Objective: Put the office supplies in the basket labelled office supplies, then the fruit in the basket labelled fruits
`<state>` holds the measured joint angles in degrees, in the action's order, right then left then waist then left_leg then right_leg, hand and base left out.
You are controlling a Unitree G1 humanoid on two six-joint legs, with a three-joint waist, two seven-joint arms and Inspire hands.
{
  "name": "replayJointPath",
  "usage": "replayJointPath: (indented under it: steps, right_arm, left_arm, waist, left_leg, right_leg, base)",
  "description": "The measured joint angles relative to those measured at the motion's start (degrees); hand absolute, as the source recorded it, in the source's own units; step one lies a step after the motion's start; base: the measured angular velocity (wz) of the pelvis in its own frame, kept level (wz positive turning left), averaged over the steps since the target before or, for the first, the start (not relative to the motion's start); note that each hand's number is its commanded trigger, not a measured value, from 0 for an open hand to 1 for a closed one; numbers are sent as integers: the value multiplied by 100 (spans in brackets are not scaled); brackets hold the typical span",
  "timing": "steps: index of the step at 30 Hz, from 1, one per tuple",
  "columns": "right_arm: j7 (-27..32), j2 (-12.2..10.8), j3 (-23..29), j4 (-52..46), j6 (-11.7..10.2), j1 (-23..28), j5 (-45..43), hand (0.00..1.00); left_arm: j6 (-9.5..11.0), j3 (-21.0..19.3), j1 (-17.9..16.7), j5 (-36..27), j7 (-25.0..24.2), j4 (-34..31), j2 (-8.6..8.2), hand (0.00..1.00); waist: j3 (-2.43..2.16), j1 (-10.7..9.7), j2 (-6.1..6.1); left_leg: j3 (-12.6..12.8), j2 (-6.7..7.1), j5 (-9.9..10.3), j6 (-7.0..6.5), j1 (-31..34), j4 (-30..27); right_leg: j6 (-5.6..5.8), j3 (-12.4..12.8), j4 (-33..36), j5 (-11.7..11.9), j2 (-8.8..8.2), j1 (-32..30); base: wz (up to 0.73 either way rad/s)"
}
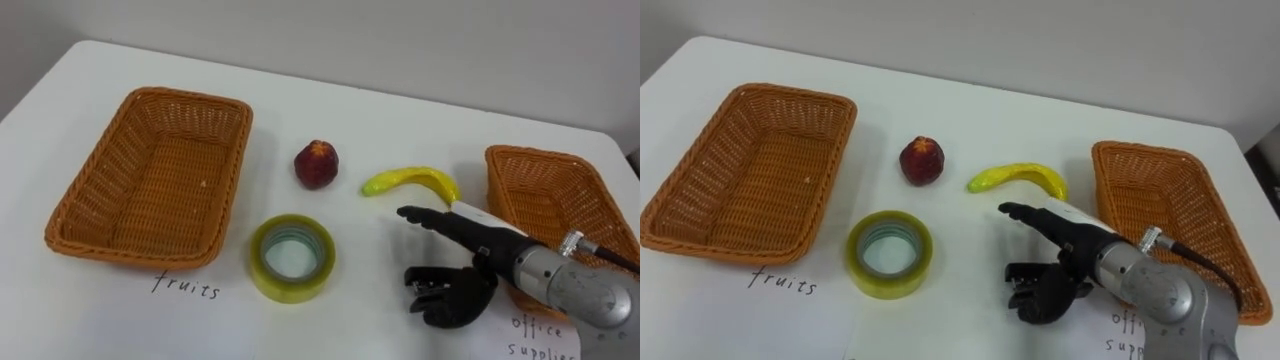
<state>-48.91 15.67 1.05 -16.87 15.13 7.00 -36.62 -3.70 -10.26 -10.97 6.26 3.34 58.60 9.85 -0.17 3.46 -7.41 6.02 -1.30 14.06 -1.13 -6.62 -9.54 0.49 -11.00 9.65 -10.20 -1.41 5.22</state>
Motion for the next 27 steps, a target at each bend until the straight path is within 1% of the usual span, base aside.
replayJointPath:
  steps: [8,12,16,19,27]
  right_arm:
    - [0,0,0,0,1,0,-2,0]
    - [23,0,-4,41,-1,0,-16,0]
    - [99,-8,-92,178,-3,4,-254,0]
    - [161,-8,-174,256,-28,4,-354,0]
    - [192,-18,-215,258,-24,4,-457,0]
  left_arm:
    - [-1,42,-6,-12,26,0,1,0]
    - [-1,132,-7,-204,115,8,3,0]
    - [-1,164,13,-226,158,63,-4,0]
    - [-1,259,7,-228,254,81,-6,0]
    - [3,283,31,-224,275,80,-15,0]
  waist:
    - [4,-1,-5]
    - [8,5,0]
    - [27,0,26]
    - [40,-4,45]
    - [40,-4,50]
  left_leg:
    - [0,1,0,0,1,-2]
    - [1,5,0,0,0,0]
    - [-6,5,0,0,1,1]
    - [-9,3,0,0,6,1]
    - [-13,1,0,-1,4,8]
  right_leg:
    - [1,3,1,0,4,1]
    - [1,2,-1,1,5,3]
    - [2,5,-5,1,5,3]
    - [2,7,-4,1,9,-1]
    - [5,3,5,3,8,-3]
  base:
    - [0]
    - [0]
    - [0]
    - [0]
    - [0]
